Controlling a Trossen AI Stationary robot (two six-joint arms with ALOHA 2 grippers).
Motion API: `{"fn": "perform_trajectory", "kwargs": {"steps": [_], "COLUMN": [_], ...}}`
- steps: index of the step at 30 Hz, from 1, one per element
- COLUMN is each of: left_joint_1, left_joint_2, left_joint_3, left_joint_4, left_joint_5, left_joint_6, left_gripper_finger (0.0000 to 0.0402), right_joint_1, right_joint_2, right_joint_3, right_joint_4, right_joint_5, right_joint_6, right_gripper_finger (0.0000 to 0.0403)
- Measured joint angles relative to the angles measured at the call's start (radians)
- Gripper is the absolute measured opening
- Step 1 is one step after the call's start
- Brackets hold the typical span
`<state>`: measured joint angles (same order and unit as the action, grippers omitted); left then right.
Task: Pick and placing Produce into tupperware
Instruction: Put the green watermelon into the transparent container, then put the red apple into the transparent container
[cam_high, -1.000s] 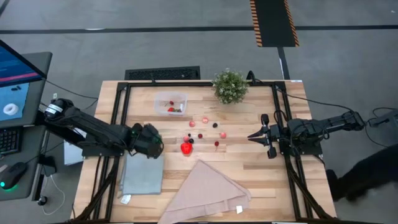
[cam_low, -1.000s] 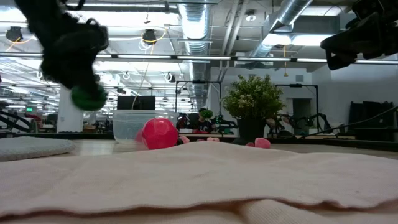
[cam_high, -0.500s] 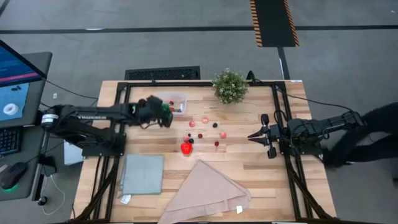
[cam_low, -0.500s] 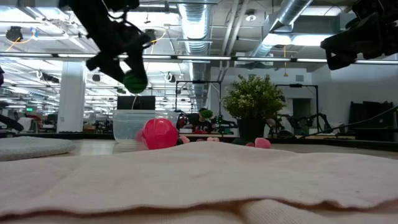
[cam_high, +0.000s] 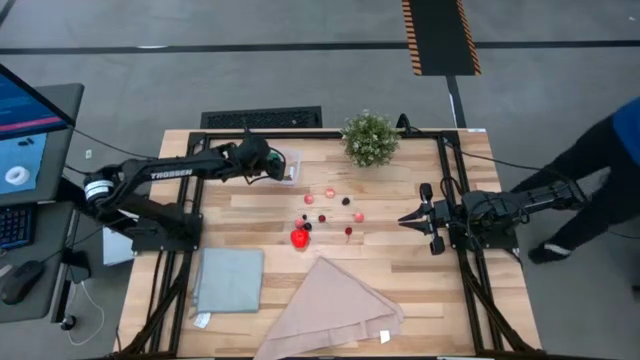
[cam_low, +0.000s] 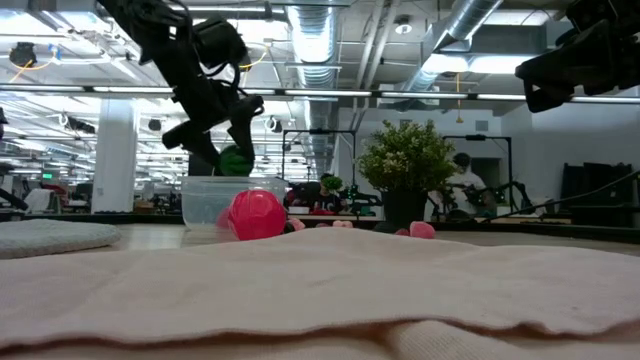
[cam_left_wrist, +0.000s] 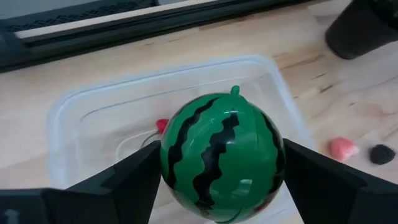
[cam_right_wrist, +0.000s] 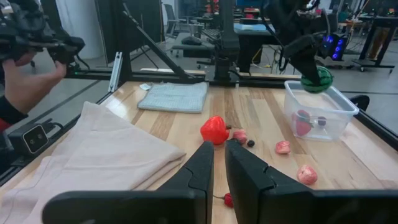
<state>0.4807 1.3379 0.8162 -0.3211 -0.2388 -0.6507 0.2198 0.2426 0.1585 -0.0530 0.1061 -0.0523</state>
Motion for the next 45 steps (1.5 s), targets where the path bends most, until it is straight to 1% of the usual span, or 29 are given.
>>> {"fn": "perform_trajectory", "kwargs": {"steps": [4,8,14,19,22,26,29,32,35,39,42,45], "left_joint_1": [0.000,-0.003,-0.006,-0.007,-0.028,-0.098,-0.176,-0.282,-0.380,-0.506,-0.584,-0.636], "left_joint_2": [0.006,0.006,0.006,0.006,0.006,0.006,0.006,0.006,0.007,0.048,0.098,0.164], "left_joint_3": [0.000,0.000,0.000,0.000,0.000,0.000,0.000,0.000,0.000,0.000,0.019,0.073], "left_joint_4": [0.022,0.017,0.024,0.015,0.016,0.019,0.009,-0.020,-0.049,-0.066,-0.065,-0.097], "left_joint_5": [-0.006,-0.032,-0.056,-0.064,-0.068,-0.114,-0.158,-0.213,-0.255,-0.303,-0.343,-0.371], "left_joint_6": [-0.003,-0.054,-0.069,-0.080,-0.103,-0.138,-0.190,-0.288,-0.435,-0.615,-0.672,-0.727], "left_gripper_finger": [0.0302,0.0312,0.0324,0.0344,0.0353,0.0355,0.0355,0.0355,0.0355,0.0361,0.0374,0.0392], "right_joint_1": [0.000,0.000,0.000,0.000,0.000,0.000,0.000,0.000,0.000,0.000,0.000,0.000], "right_joint_2": [0.000,0.000,0.000,0.000,0.000,0.000,0.000,0.000,0.000,0.000,0.000,0.000], "right_joint_3": [0.000,0.000,0.000,0.000,0.000,0.000,0.000,0.000,0.000,0.000,0.000,0.000], "right_joint_4": [0.000,0.000,0.000,0.000,0.000,0.000,0.000,0.000,0.000,0.000,0.000,0.000], "right_joint_5": [0.000,0.000,0.000,0.000,0.000,0.000,0.000,0.000,0.000,0.000,0.000,0.000], "right_joint_6": [0.000,0.000,0.000,0.000,0.000,0.000,0.000,0.000,0.000,0.000,0.000,0.000], "right_gripper_finger": [0.0064,0.0064,0.0064,0.0064,0.0064,0.0064,0.0064,0.0064,0.0064,0.0064,0.0064,0.0064]}}
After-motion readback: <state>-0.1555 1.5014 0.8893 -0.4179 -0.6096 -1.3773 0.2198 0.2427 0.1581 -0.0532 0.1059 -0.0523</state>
